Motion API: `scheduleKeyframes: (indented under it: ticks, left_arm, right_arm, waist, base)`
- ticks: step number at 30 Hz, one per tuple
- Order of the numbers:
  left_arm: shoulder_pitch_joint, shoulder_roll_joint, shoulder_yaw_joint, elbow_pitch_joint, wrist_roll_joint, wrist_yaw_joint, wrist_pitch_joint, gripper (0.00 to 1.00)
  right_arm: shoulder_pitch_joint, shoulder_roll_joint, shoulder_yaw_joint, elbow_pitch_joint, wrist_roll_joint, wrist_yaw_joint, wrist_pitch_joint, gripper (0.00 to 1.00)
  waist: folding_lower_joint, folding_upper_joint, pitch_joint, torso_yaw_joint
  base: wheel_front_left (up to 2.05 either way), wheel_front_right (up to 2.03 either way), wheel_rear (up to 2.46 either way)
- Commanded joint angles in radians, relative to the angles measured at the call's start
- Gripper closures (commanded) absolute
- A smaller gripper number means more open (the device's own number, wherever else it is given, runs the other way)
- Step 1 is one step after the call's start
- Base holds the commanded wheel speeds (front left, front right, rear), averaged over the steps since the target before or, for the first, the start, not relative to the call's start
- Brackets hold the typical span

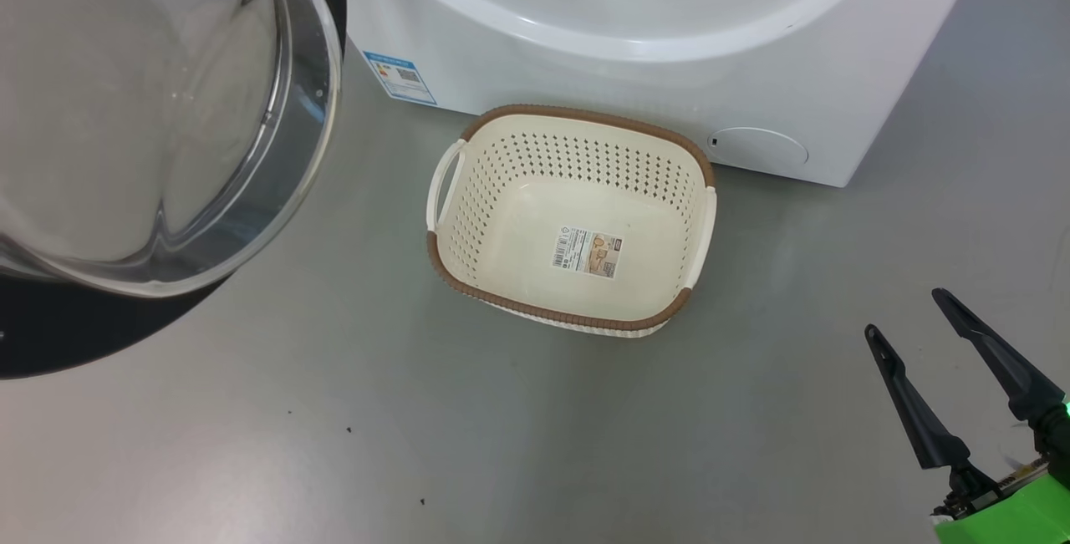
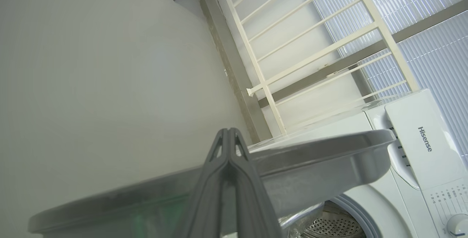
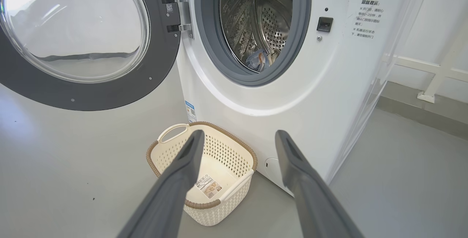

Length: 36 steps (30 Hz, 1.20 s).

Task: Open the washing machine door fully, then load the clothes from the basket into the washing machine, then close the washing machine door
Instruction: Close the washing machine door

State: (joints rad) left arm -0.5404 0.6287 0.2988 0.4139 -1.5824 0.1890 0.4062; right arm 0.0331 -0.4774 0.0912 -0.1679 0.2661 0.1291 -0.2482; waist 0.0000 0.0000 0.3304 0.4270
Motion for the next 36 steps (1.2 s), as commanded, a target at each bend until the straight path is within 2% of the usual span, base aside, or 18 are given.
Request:
scheduleKeyframes:
  ticks: [1,12,23,36]
  left_arm:
    - [0.012,0.067,0.027,-0.043,-0.021,-0.009,0.031,1.0]
    - [0.048,0.053,0.036,-0.094,-0.057,0.004,0.086,1.0]
    - [0.065,0.061,0.009,-0.159,-0.087,-0.028,0.185,1.0]
    - [0.138,0.053,0.0,-0.266,-0.135,-0.098,0.297,1.0]
  right_arm:
    - [-0.014,-0.021,0.022,-0.024,0.014,0.002,0.001,0.0]
    - [-0.023,-0.03,0.032,-0.027,0.019,0.002,0.004,0.0]
    - [-0.024,-0.025,0.021,-0.027,0.016,0.002,0.005,0.0]
    - [-0.02,-0.005,0.001,-0.032,0.007,0.002,0.0,0.0]
  waist:
    - [0.0,0.0,-0.002,0.002]
    - [0.0,0.0,-0.002,-0.008]
    - [0.0,0.0,-0.001,-0.008]
    - [0.0,0.0,-0.01,0.011]
  base:
    - [0.0,0.0,0.0]
    - [0.0,0.0,0.0]
    - [0.0,0.0,0.0]
    - [0.0,0.0,0.0]
